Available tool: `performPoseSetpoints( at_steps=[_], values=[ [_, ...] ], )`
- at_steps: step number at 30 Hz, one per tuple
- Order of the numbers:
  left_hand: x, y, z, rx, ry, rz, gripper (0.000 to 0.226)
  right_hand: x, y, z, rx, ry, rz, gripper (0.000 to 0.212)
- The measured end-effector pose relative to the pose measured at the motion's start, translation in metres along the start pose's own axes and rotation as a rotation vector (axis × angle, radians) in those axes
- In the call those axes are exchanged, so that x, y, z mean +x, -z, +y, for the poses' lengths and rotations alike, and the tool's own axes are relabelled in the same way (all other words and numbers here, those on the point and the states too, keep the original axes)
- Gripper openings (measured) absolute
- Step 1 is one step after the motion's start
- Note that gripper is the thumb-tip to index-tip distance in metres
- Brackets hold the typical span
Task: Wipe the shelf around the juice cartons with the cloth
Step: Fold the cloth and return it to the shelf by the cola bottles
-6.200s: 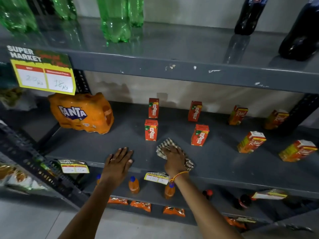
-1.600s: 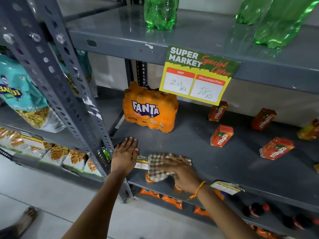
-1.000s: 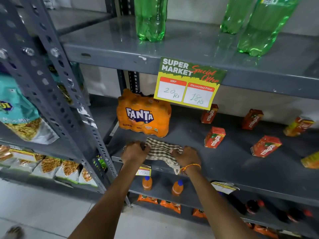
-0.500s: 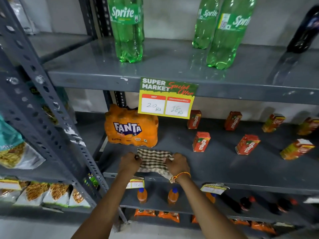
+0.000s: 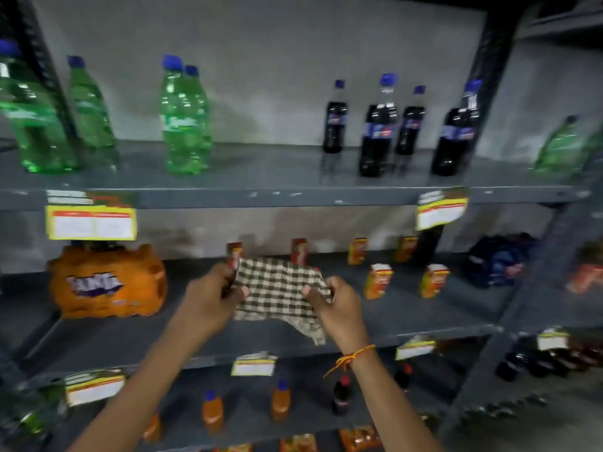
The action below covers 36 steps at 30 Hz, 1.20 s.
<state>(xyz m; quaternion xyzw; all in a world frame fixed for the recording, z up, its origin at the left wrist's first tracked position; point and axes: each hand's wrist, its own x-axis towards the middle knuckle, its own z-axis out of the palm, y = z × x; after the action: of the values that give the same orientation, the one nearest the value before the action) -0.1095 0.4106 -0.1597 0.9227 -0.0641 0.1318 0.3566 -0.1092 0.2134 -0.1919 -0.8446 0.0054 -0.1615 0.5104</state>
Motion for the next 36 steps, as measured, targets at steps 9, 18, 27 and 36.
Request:
performPoseSetpoints(
  at_steps=[9, 18, 27, 36],
  values=[
    [0.009, -0.086, 0.216, -0.21, -0.226, 0.049, 0.018, 0.024, 0.24, 0.016, -0.028, 0.051, 0.267, 0.017],
    [0.08, -0.165, 0.363, -0.26, -0.388, 0.117, 0.03, 0.126, 0.372, 0.021, -0.266, 0.052, 0.538, 0.034],
    [0.182, -0.234, 0.419, -0.125, -0.359, 0.198, 0.046, 0.241, 0.405, 0.035, -0.448, 0.003, 0.462, 0.028],
    [0.216, -0.258, 0.414, 0.353, -0.25, 0.036, 0.018, 0.277, 0.395, 0.069, -0.703, -0.07, 0.391, 0.024]
  ],
)
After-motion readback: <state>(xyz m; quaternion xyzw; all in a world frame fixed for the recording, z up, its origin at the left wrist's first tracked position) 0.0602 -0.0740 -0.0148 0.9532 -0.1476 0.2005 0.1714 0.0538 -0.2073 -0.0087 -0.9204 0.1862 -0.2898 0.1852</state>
